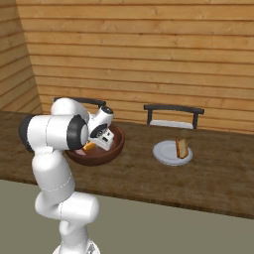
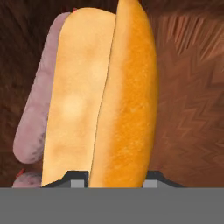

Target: Place one bun and one sausage from the bowl on each plate.

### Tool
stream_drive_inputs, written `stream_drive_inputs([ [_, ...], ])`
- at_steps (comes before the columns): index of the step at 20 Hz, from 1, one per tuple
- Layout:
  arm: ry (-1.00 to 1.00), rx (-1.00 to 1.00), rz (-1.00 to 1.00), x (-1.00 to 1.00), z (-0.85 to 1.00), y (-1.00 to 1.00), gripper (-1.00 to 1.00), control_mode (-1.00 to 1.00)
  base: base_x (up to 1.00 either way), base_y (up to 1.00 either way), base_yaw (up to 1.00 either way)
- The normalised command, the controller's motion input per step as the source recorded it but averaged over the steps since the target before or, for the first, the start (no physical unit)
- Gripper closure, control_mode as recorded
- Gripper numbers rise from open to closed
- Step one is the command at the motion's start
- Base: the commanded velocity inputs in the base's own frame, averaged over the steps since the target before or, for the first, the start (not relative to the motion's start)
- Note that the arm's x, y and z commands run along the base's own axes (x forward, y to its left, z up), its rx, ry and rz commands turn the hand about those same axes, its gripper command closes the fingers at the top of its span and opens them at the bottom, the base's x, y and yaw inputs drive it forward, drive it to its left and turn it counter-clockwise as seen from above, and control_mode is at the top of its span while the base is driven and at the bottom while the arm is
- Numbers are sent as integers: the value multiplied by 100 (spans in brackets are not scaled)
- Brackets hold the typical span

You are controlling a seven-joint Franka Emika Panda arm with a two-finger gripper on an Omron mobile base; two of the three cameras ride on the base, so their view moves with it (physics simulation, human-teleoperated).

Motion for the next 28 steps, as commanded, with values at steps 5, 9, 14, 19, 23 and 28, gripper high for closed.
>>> stream_drive_inputs([
  [5, 0, 0, 0, 0, 60, -13, 100, -100, 0, 0, 0],
  [9, -1, 1, 2, -15, 93, -1, 100, -100, 0, 0, 0],
  [14, -14, -5, 18, -23, 92, 44, 100, -100, 0, 0, 0],
  [19, -2, -21, 26, -15, 71, 97, 100, -100, 0, 0, 0],
  [23, -2, -28, 25, -51, 11, 100, 100, -100, 0, 0, 0],
  [28, 0, -20, 22, -28, 11, 91, 100, -100, 0, 0, 0],
])
